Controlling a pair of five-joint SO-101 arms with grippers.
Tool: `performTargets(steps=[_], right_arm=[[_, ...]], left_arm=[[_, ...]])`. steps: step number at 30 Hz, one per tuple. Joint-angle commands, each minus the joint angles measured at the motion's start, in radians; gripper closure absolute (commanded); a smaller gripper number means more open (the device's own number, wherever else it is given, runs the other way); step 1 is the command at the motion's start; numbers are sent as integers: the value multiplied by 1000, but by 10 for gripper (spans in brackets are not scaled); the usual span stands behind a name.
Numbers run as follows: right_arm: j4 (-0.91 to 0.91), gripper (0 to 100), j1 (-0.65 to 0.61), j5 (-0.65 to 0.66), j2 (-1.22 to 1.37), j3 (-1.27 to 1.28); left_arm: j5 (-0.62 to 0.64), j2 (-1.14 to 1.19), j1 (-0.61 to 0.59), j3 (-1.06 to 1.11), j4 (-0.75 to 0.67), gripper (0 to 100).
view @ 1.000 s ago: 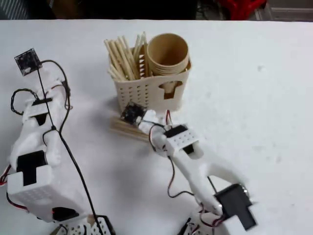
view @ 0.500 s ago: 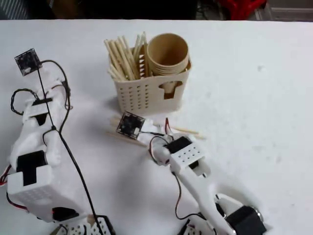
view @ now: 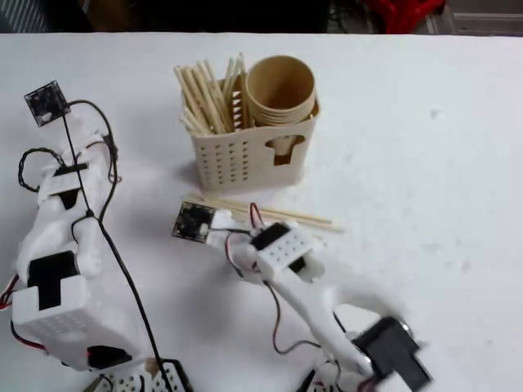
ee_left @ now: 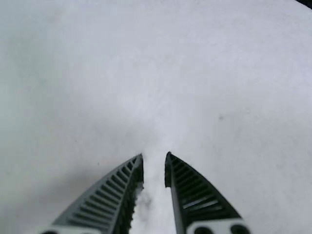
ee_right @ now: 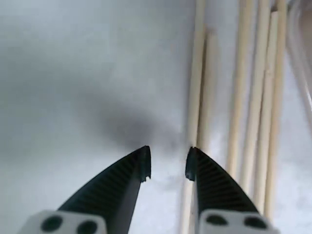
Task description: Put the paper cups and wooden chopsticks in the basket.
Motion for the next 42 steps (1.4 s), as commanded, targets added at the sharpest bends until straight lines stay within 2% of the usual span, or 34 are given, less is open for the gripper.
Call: performTargets(steps=[1, 4, 8, 12, 17, 26, 30, 34, 38, 42], right_arm=[[5, 869, 18, 14, 108, -106], [10, 879, 36, 14, 176, -146], [15, 984, 39, 12, 176, -153], [81, 984, 39, 5, 111, -152], [125, 981, 39, -8, -88, -109], [133, 981, 33, -190, -598, -20], [128, 981, 33, -288, -727, -155], [125, 981, 33, -394, -717, -391], [81, 981, 39, -483, -608, -626], [-48, 981, 39, -499, -426, -778]], left_arm=[[-9, -12, 10, -40, 5, 909], [-9, -12, 10, -40, 5, 909], [-9, -12, 10, -40, 5, 909], [-9, -12, 12, -40, 2, 909], [-9, -12, 12, -40, 2, 909], [-9, -10, 12, -40, 0, 909], [-9, -10, 13, -40, 0, 909], [-9, -10, 13, -40, 0, 909], [-9, -10, 12, -40, 3, 909], [-9, -10, 10, -40, 5, 909]])
